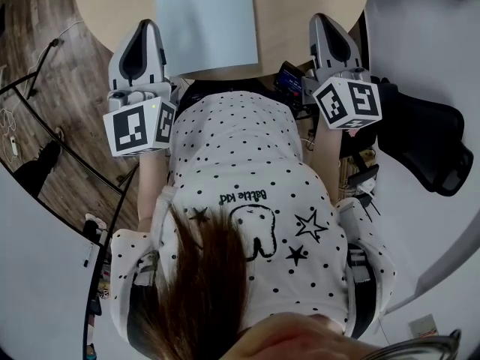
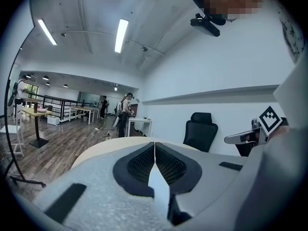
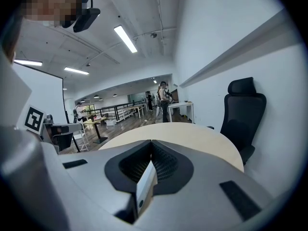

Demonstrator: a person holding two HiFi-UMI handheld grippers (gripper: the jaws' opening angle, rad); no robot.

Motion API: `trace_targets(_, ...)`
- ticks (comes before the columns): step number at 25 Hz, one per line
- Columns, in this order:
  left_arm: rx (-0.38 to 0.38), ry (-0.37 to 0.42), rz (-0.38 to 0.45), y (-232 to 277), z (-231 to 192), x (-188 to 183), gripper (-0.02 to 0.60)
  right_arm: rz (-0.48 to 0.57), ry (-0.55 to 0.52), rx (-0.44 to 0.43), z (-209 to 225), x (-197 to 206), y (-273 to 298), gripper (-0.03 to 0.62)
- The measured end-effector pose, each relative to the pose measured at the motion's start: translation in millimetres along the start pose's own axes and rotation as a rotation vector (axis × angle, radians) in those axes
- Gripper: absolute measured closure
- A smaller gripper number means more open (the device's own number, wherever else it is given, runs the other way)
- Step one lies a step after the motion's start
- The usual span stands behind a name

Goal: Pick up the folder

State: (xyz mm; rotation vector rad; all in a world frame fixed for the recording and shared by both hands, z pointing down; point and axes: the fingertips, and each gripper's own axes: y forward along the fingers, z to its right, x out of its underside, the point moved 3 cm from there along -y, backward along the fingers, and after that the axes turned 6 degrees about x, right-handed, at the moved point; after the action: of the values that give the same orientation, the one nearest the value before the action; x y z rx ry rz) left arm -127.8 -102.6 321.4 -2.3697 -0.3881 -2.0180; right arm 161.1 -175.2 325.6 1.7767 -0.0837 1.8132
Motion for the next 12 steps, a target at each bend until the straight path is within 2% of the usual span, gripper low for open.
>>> trace_targets(12, -0.007, 0.005, 0.001, -0.9, -2.8, -0.4, 0.561, 0.0, 0.014, 0.004, 0.3, 4.0, -0.4, 0.586)
